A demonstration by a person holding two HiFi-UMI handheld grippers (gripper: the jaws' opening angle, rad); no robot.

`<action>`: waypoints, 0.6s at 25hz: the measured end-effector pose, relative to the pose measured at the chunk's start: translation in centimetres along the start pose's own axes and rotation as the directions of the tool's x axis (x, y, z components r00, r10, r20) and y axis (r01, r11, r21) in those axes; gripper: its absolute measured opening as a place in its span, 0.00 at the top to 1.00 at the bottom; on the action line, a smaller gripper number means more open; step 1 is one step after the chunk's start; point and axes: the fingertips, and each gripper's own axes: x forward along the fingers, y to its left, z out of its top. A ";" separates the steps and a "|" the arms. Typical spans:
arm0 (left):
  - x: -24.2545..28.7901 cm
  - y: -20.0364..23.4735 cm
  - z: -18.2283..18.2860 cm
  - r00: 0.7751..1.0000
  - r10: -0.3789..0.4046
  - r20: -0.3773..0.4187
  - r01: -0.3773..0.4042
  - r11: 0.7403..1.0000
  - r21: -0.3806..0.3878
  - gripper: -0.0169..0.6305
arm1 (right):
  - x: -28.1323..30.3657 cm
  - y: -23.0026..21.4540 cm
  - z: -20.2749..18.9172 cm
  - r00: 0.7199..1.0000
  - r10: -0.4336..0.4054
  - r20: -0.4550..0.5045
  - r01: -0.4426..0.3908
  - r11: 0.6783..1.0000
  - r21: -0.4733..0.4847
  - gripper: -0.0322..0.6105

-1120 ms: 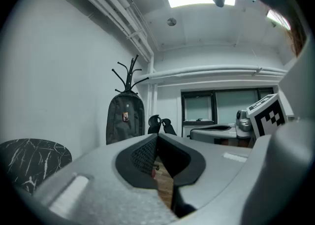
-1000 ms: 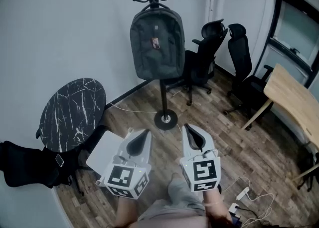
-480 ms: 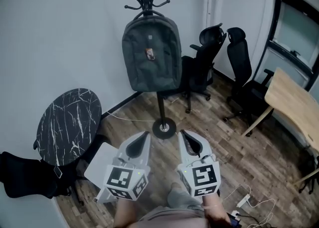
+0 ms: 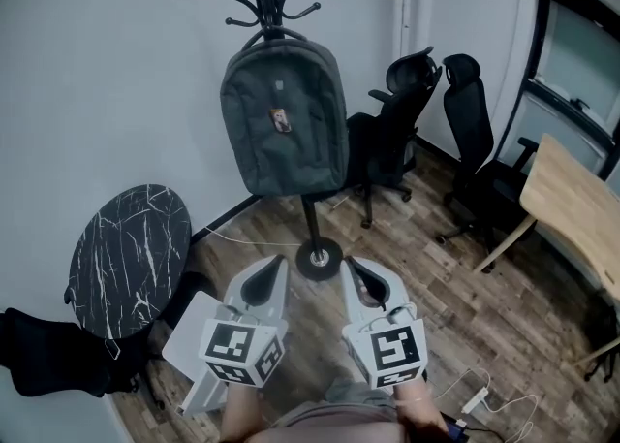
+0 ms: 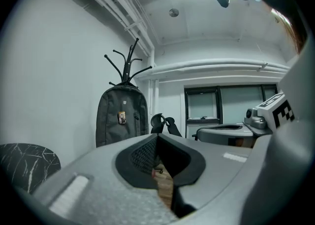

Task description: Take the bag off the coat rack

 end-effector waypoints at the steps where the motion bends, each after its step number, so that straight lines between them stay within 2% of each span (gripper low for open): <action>1: 0.5 0.1 0.0 1.000 0.006 -0.002 -0.006 1.000 0.000 0.96 | 0.4 -0.4 -0.1 1.000 0.005 0.002 -0.005 1.000 -0.004 0.95; 15: 3.8 1.6 -0.1 0.997 0.080 -0.016 -0.080 0.997 -0.018 0.96 | 3.8 -3.6 0.3 0.998 0.048 0.037 -0.047 0.999 -0.018 0.95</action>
